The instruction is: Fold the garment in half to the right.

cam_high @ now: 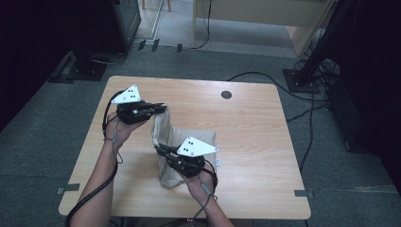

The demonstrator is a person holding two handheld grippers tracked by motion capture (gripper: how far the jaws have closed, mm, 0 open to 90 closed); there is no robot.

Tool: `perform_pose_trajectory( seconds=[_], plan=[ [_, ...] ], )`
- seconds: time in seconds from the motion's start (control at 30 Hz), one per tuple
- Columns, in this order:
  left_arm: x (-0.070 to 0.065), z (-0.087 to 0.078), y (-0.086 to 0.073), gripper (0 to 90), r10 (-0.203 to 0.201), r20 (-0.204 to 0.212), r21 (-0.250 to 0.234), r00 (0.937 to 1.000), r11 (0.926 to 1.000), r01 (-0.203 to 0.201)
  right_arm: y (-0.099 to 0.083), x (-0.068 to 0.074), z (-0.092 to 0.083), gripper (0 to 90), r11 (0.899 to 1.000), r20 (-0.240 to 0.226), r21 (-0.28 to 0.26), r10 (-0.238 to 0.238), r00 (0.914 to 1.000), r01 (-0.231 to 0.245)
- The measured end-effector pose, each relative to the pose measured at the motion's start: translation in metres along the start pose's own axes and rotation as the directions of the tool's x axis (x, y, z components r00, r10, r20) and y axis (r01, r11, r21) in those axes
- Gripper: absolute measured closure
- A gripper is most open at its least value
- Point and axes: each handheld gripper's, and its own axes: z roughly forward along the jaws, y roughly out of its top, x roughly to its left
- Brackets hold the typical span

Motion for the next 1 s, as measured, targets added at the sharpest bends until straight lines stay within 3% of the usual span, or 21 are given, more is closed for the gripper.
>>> perform_pose_trajectory(
  seconds=[0.33,0.6,0.8,1.0],
  plan=[
    [0.006,0.021,-0.017,85.4,-0.050,0.101,-0.029,0.9936,0.9982,0.053,-0.021,-0.003,-0.001,86.2,0.997,0.064,0.066,-0.031,0.9975,0.027],
    [0.004,0.033,-0.025,85.4,-0.058,0.118,-0.016,0.9913,0.9980,0.061,-0.033,-0.005,-0.005,86.0,0.993,0.109,0.105,-0.062,0.9921,0.051],
    [0.004,0.042,-0.033,85.4,-0.049,0.130,-0.029,0.9904,0.9982,0.053,-0.043,-0.009,-0.009,85.9,0.992,0.131,0.117,-0.058,0.9897,0.043],
    [0.002,0.052,-0.039,85.4,-0.044,0.133,-0.008,0.9901,0.9989,0.046,-0.053,-0.012,-0.011,85.8,0.989,0.152,0.140,-0.058,0.9868,0.036]
  ],
)
